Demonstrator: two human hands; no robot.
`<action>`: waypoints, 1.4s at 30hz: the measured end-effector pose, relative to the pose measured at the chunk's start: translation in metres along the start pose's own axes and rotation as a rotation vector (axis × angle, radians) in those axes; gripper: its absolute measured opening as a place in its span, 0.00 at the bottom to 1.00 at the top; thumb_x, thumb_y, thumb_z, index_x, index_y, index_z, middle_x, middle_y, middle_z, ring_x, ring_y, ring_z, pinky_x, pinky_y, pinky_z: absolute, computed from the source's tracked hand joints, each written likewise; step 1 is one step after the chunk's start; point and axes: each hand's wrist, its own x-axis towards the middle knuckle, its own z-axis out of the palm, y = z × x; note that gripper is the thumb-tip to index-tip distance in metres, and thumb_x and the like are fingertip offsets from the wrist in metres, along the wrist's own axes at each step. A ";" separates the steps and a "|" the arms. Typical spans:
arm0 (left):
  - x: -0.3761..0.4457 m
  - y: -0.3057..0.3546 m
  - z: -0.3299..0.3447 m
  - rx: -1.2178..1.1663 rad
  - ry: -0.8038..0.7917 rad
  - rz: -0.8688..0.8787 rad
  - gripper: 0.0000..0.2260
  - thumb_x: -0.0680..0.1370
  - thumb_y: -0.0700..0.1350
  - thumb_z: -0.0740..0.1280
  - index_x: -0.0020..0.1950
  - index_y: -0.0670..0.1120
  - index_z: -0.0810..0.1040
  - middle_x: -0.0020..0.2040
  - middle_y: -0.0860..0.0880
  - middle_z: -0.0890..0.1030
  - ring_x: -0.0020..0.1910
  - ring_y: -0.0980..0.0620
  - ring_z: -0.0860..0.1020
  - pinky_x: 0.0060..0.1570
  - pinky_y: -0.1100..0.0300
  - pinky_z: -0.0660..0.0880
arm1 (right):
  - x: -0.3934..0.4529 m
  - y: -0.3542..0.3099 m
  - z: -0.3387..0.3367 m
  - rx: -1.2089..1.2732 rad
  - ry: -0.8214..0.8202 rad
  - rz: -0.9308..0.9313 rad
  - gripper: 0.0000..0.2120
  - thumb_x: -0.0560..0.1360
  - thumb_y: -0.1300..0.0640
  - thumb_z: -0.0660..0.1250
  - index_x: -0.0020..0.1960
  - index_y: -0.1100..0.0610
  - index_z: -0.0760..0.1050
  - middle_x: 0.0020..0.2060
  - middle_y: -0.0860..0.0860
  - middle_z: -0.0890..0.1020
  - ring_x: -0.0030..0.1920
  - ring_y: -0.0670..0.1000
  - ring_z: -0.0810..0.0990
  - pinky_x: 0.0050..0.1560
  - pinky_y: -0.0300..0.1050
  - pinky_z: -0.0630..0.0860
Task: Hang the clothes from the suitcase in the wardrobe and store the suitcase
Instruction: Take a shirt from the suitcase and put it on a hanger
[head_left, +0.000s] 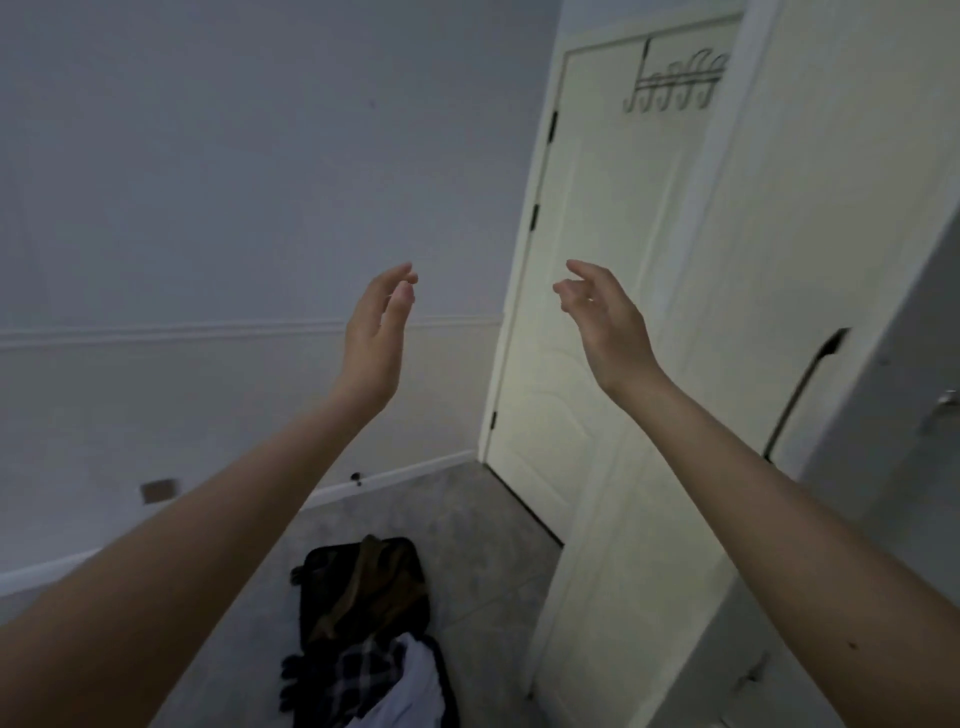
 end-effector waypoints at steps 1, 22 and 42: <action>-0.001 -0.010 -0.004 -0.013 0.015 -0.039 0.22 0.75 0.59 0.54 0.64 0.50 0.71 0.60 0.50 0.76 0.59 0.52 0.76 0.61 0.48 0.72 | 0.002 0.009 0.010 0.010 -0.027 0.003 0.19 0.77 0.47 0.60 0.65 0.51 0.70 0.56 0.49 0.78 0.56 0.50 0.76 0.56 0.39 0.68; -0.086 -0.196 -0.086 0.256 0.343 -0.560 0.22 0.73 0.61 0.54 0.59 0.51 0.75 0.58 0.51 0.78 0.59 0.52 0.75 0.60 0.53 0.72 | 0.027 0.218 0.242 0.141 -0.606 0.322 0.21 0.78 0.45 0.58 0.66 0.55 0.69 0.59 0.51 0.77 0.57 0.52 0.76 0.55 0.43 0.68; -0.091 -0.506 -0.164 0.403 0.061 -0.811 0.14 0.81 0.52 0.56 0.63 0.51 0.74 0.56 0.58 0.74 0.54 0.62 0.71 0.47 0.74 0.66 | 0.015 0.433 0.435 -0.201 -0.716 0.678 0.23 0.79 0.46 0.57 0.71 0.53 0.64 0.64 0.52 0.73 0.56 0.48 0.71 0.52 0.40 0.62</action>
